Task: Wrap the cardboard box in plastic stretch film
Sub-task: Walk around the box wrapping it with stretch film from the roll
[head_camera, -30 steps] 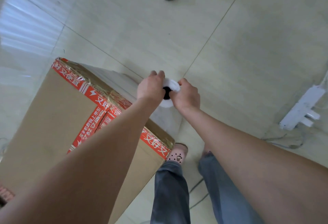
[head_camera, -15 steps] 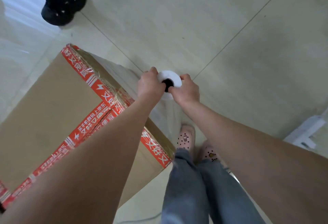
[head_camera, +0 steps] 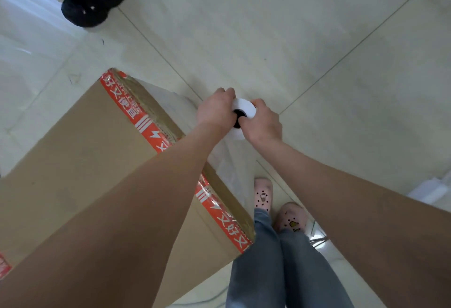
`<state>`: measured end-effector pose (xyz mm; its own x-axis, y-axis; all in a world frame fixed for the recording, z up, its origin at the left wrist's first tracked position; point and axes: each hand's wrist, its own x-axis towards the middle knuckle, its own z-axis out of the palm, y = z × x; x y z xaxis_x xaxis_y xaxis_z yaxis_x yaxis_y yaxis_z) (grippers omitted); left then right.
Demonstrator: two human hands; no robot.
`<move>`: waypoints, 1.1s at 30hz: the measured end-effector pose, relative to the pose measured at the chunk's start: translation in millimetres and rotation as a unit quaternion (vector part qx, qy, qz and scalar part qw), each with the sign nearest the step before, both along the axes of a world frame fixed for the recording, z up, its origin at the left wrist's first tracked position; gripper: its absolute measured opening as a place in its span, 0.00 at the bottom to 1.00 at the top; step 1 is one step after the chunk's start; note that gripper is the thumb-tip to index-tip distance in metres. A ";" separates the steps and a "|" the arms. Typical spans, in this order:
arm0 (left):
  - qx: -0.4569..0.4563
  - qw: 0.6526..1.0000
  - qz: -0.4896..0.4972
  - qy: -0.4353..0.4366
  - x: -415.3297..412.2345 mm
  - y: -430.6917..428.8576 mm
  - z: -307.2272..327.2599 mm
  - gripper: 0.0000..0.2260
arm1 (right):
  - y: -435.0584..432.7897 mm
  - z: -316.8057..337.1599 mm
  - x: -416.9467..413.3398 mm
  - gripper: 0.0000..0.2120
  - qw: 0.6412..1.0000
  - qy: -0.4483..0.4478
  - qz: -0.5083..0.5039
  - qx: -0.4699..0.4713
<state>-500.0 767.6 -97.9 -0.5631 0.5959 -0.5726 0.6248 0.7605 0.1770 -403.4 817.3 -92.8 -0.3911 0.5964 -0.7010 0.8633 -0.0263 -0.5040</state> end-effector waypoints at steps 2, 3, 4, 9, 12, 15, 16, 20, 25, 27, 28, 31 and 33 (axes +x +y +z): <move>0.003 0.999 0.033 -0.008 -4.9 0.8 -2.1 0.12 | 7.1 2.4 -5.9 0.20 0.999 0.000 0.042 0.030; 0.006 0.998 0.060 -0.015 -7.2 0.6 -2.8 0.13 | 10.7 3.3 -9.1 0.21 0.996 -0.001 0.069 0.050; 0.009 0.996 0.089 -0.022 -9.3 0.5 -2.9 0.13 | 14.2 3.9 -12.6 0.22 0.993 -0.002 0.096 0.070; -0.005 0.983 0.177 -0.047 -21.0 3.7 -2.6 0.15 | 22.8 0.1 -28.8 0.23 0.995 -0.039 0.069 0.058; -0.011 0.977 0.198 -0.073 -23.7 2.5 -2.2 0.15 | 24.9 -1.7 -32.1 0.22 0.995 -0.070 -0.044 -0.050; -0.028 0.983 0.169 -0.062 -23.8 3.6 -2.7 0.15 | 25.4 -3.6 -35.5 0.20 0.995 -0.060 -0.060 -0.054; -0.028 0.987 0.147 -0.049 -24.7 5.0 -3.4 0.15 | 25.6 -5.2 -37.3 0.19 0.995 -0.055 -0.060 -0.051; -0.037 0.998 0.034 -0.023 -27.5 15.5 -2.9 0.15 | 25.6 -11.3 -40.7 0.14 0.996 -0.044 -0.043 -0.057; -0.058 0.998 -0.002 -0.007 -40.5 25.2 0.0 0.13 | 29.5 -13.0 -49.0 0.12 0.998 -0.047 -0.009 -0.048; -0.061 0.998 0.012 -0.011 -39.7 26.8 1.1 0.13 | 33.3 -11.1 -49.8 0.12 0.998 -0.055 0.008 -0.041; -0.060 0.998 0.021 -0.014 -38.3 27.5 1.6 0.14 | 35.3 -10.6 -49.2 0.13 0.998 -0.058 0.017 -0.036; -0.053 0.997 0.051 -0.016 -34.3 30.6 4.0 0.14 | 41.3 -7.8 -49.5 0.16 0.996 -0.060 0.056 -0.023; -0.047 0.996 0.073 -0.008 -37.6 32.7 5.5 0.13 | 47.3 -5.8 -53.9 0.17 0.995 -0.046 0.082 -0.016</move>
<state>-537.6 800.4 -92.5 -0.6302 0.4513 -0.6318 0.5044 0.8566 0.1088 -457.2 864.6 -98.6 -0.4151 0.5071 -0.7554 0.8995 0.1045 -0.4242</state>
